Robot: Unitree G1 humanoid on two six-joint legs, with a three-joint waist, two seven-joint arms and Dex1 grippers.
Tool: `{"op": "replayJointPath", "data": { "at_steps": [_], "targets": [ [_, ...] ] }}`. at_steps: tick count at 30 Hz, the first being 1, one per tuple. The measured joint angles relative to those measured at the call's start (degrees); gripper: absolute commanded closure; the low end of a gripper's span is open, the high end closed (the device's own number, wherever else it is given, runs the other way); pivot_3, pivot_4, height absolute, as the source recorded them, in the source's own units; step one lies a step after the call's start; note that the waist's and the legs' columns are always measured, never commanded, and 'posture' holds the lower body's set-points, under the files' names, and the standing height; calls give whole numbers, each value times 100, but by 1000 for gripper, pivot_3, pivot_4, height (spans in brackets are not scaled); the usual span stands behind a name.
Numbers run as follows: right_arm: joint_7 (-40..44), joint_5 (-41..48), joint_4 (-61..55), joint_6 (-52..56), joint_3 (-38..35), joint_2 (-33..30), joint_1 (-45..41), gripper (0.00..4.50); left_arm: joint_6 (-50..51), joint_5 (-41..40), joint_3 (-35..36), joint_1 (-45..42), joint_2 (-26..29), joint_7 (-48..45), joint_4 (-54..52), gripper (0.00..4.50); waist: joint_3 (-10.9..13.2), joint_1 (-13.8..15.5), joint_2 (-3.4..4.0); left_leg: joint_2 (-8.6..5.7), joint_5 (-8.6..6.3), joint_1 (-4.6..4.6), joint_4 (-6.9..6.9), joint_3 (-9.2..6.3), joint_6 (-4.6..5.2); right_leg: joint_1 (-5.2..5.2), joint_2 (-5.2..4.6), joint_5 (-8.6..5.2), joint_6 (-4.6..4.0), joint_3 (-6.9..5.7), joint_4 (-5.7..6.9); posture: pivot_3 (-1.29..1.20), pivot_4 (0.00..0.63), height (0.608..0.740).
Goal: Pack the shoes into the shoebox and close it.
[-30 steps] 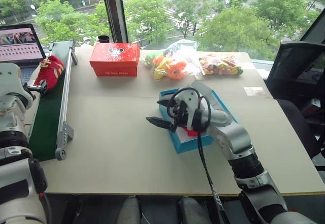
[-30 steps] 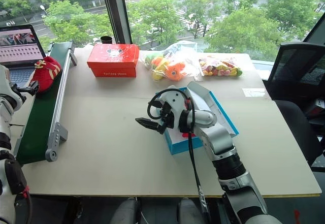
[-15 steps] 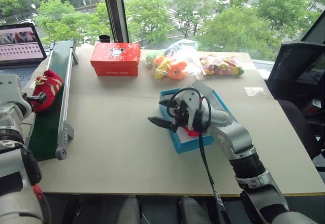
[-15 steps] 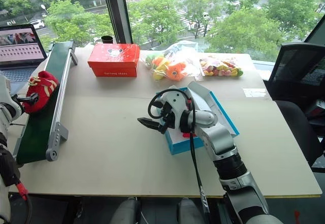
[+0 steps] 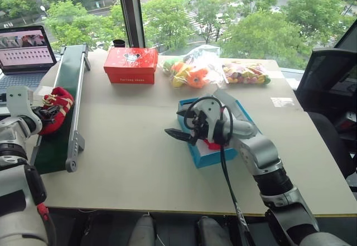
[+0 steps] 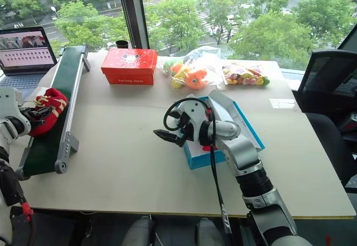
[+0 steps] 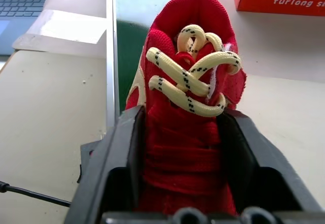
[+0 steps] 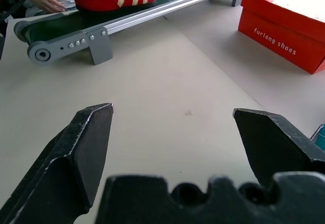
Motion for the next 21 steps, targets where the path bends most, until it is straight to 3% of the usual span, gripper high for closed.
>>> {"op": "replayJointPath", "data": {
  "at_steps": [3, 8, 11, 15, 21],
  "targets": [
    [-2, -24, -37, 36, 0, -5, -2, 0, 199, -8, -41, 13, -42, -104, -198, 4147, 0, 79, 0, 0, 6, 0, 0, 0, -2, 0, -1, 0, 0, -3, 4, 0, 150, 739],
    [-33, -25, -78, 85, -7, -5, -45, 0, 812, -285, -22, 90, -486, -211, -1282, 4186, 3, 203, -9, 1, 22, -15, 6, -4, -16, 1, -5, 0, 0, -16, 6, 0, 150, 739],
    [-193, 95, -82, 280, -205, 130, -164, 0, 1327, -825, 50, 167, -1075, -231, -2835, 4186, 16, 168, -38, 3, 23, -34, 16, -9, -18, -7, -5, 4, -2, -16, 5, 0, 150, 739],
    [-1065, 989, 318, 1128, -1448, 811, -619, 0, 2082, -1574, 90, 181, -2016, 219, -4986, 4186, 16, 34, -40, 3, 23, -31, 6, -14, -18, -7, -6, 6, -4, -15, 8, 0, 150, 739],
    [-2203, 2271, 645, 1969, -3051, 1264, -1210, 0, 2874, -2177, -95, 283, -3018, 895, -6398, 4186, 17, -154, -39, 2, 23, -18, -18, -15, -16, -11, -4, 6, -5, -10, 15, 0, 150, 739]
  ]
}}
